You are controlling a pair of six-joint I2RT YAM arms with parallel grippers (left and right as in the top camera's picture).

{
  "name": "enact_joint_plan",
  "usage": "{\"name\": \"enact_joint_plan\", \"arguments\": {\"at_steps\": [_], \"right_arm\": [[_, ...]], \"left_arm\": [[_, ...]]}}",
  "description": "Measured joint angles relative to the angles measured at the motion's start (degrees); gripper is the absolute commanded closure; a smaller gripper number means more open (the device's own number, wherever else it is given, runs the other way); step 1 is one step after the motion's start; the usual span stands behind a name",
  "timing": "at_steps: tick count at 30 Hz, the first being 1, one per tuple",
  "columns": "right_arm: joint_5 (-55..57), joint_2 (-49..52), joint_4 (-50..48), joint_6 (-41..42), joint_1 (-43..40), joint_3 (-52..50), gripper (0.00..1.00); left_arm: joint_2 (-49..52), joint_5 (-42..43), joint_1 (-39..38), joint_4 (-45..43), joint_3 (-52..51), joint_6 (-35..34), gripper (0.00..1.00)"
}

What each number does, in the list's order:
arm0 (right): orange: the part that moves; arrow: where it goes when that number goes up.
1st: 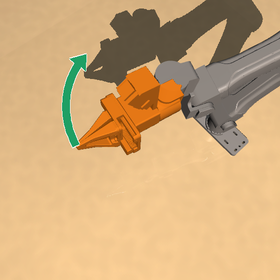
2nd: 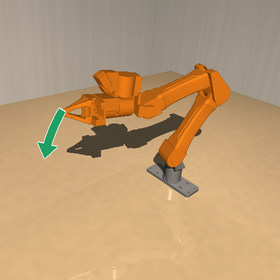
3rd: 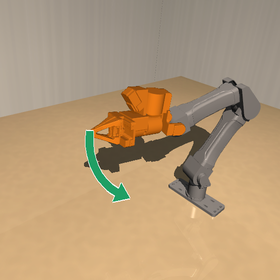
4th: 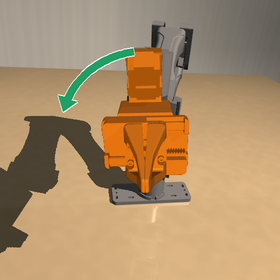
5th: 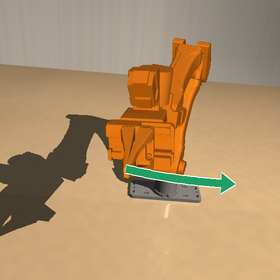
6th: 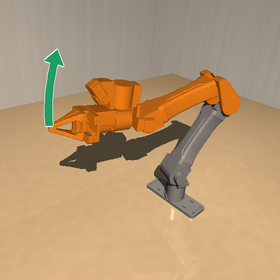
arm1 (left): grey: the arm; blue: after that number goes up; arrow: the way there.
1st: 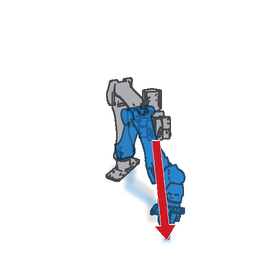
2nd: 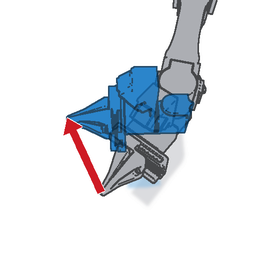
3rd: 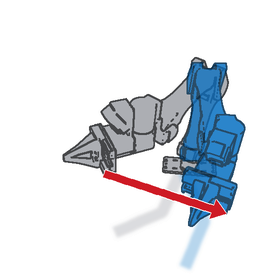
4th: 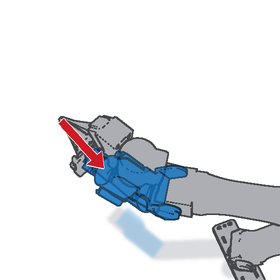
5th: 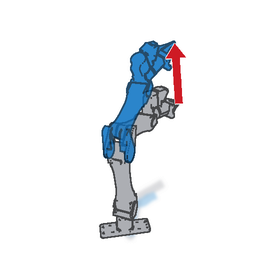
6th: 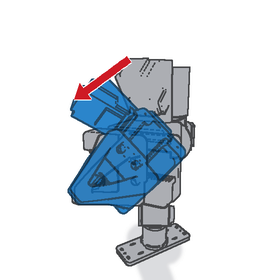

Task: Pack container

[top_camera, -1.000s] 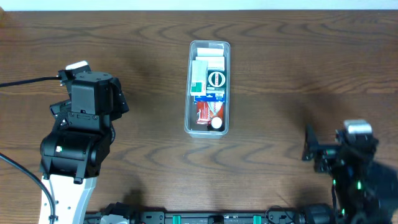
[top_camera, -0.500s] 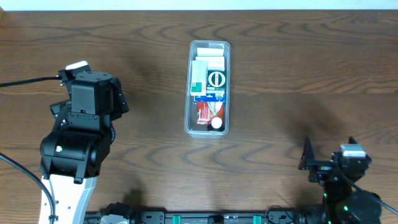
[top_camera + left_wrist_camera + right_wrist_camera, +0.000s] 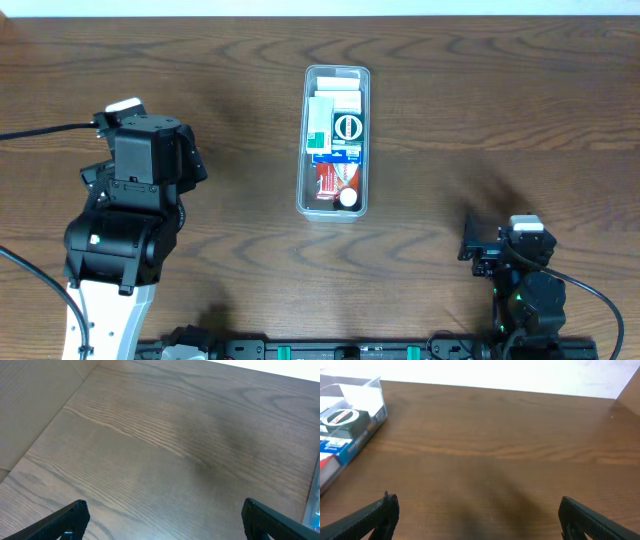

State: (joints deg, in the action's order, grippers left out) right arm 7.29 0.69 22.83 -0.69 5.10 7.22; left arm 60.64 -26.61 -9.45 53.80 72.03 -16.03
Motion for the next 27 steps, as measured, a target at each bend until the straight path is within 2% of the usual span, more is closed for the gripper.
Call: {"name": "enact_joint_plan", "arguments": {"at_steps": [27], "right_arm": [[0.0, 0.0, 0.0, 0.0, 0.0, -0.1, 0.01]], "left_arm": [[-1.6, 0.0, 0.0, 0.0, -0.5, 0.0, 0.02]]}}
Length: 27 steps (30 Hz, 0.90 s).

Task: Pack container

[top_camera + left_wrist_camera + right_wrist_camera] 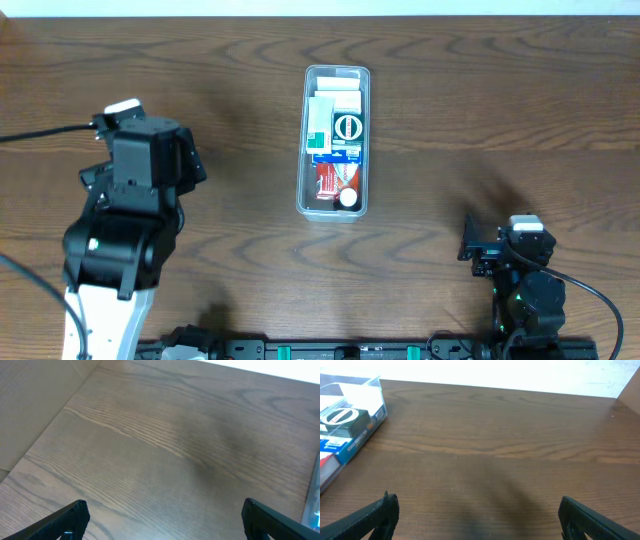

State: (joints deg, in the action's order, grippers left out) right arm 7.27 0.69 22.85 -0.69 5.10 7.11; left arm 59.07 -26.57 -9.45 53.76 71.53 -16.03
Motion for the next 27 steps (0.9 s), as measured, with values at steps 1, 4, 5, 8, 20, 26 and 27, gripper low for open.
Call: {"name": "enact_joint_plan", "arguments": {"at_steps": [1, 4, 5, 8, 20, 26, 27], "right_arm": [[0.0, 0.0, 0.0, 0.0, 0.0, 0.0, 0.01], [0.0, 0.0, 0.0, 0.0, 0.0, 0.0, 0.01], [0.0, 0.0, 0.0, 0.0, 0.0, 0.0, 0.01], [0.0, 0.0, 0.0, 0.0, 0.0, 0.0, 0.01], [0.0, 0.0, 0.0, 0.0, 0.0, -0.1, 0.01], [0.0, 0.0, 0.0, 0.0, 0.0, -0.2, 0.01], [0.0, 0.0, 0.0, 0.0, 0.0, -0.2, 0.01]], "left_arm": [[-1.7, 0.0, 0.0, 0.0, -0.7, 0.0, 0.02], [-8.8, 0.0, 0.8, 3.3, -2.3, 0.9, 0.02], [-11.6, -0.1, 1.2, 5.2, -2.5, 1.1, 0.02], [-19.3, -0.5, 1.5, 10.8, -2.8, 1.4, 0.02], [-38.6, -0.7, 3.1, 5.7, -13.6, 1.5, 0.02], [-48.0, -0.6, 4.4, -5.5, -29.0, 1.5, 0.02], [-49.2, -0.6, 4.6, -7.4, -31.7, 1.5, 0.02]]}}
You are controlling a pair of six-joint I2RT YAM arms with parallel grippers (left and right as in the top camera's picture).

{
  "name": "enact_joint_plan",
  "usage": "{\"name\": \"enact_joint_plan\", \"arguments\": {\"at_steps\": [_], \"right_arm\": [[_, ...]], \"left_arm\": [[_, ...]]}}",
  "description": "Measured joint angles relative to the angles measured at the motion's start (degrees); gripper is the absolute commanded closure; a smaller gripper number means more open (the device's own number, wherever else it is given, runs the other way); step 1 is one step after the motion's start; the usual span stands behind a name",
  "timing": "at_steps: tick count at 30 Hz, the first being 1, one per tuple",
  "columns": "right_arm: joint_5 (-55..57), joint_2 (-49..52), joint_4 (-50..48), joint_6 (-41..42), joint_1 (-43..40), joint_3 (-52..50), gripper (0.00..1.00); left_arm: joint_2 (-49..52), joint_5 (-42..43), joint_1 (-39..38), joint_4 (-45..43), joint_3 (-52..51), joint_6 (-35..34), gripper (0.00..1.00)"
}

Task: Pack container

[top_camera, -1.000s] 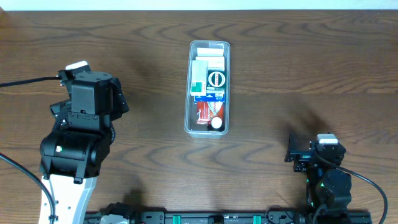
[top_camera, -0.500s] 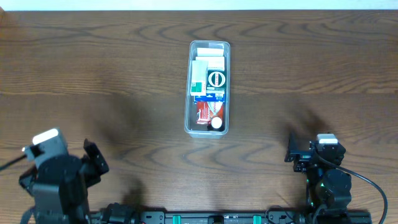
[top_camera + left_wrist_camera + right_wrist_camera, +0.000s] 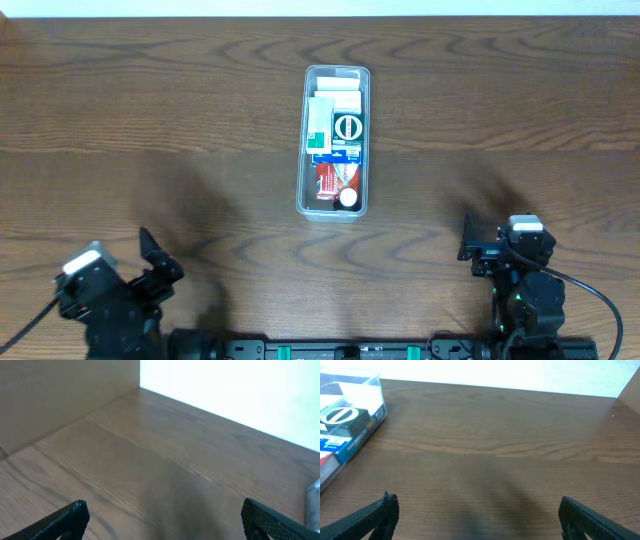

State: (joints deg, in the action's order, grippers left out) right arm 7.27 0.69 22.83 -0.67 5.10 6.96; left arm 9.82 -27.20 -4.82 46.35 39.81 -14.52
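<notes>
In the overhead view a clear plastic container (image 3: 304,140) stands at the table's middle. It holds white boxes, a green box with a round label (image 3: 347,127), a blue box and a red packet (image 3: 335,180). My left gripper (image 3: 158,258) sits low at the front left edge, open and empty, far from the container. My right gripper (image 3: 468,240) rests at the front right, also open and empty. The right wrist view shows the container's corner (image 3: 376,382) far left of the right gripper (image 3: 480,515). In the left wrist view only a sliver of the container (image 3: 314,500) shows beyond the left gripper (image 3: 162,520).
Bare brown wood table (image 3: 500,120) lies on both sides of the container. A tan board or wall (image 3: 60,390) rises along the table's left side in the left wrist view.
My left arm was raised over the left of the table, level with the container; now it is drawn back low at the front left edge. The right arm and container are unchanged.
At both earlier moments my left arm hung over the table's left side with its gripper open and empty, the filled container in the middle and the right arm parked. Now both arms sit at the front edge.
</notes>
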Motion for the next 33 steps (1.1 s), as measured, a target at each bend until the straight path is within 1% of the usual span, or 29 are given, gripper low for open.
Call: {"name": "enact_joint_plan", "arguments": {"at_steps": [4, 7, 9, 25, 33], "right_arm": [[0.0, 0.0, 0.0, 0.0, 0.0, 0.0, 0.01], [0.0, 0.0, 0.0, 0.0, 0.0, 0.0, 0.01], [0.0, 0.0, 0.0, 0.0, 0.0, 0.0, 0.01], [0.0, 0.0, 0.0, 0.0, 0.0, 0.0, 0.01], [0.0, 0.0, 0.0, 0.0, 0.0, 0.0, 0.01]], "left_arm": [[-5.0, 0.0, 0.3, -6.1, -7.8, 0.0, 0.02], [-8.8, 0.0, 0.3, -8.1, -12.7, 0.0, 0.02], [-9.2, 0.1, 0.3, -9.2, -15.1, 0.0, 0.02], [-9.2, 0.2, 0.3, -10.6, -26.1, 0.0, 0.02], [-9.2, 0.4, 0.3, -10.8, -29.4, 0.0, 0.02]]}}
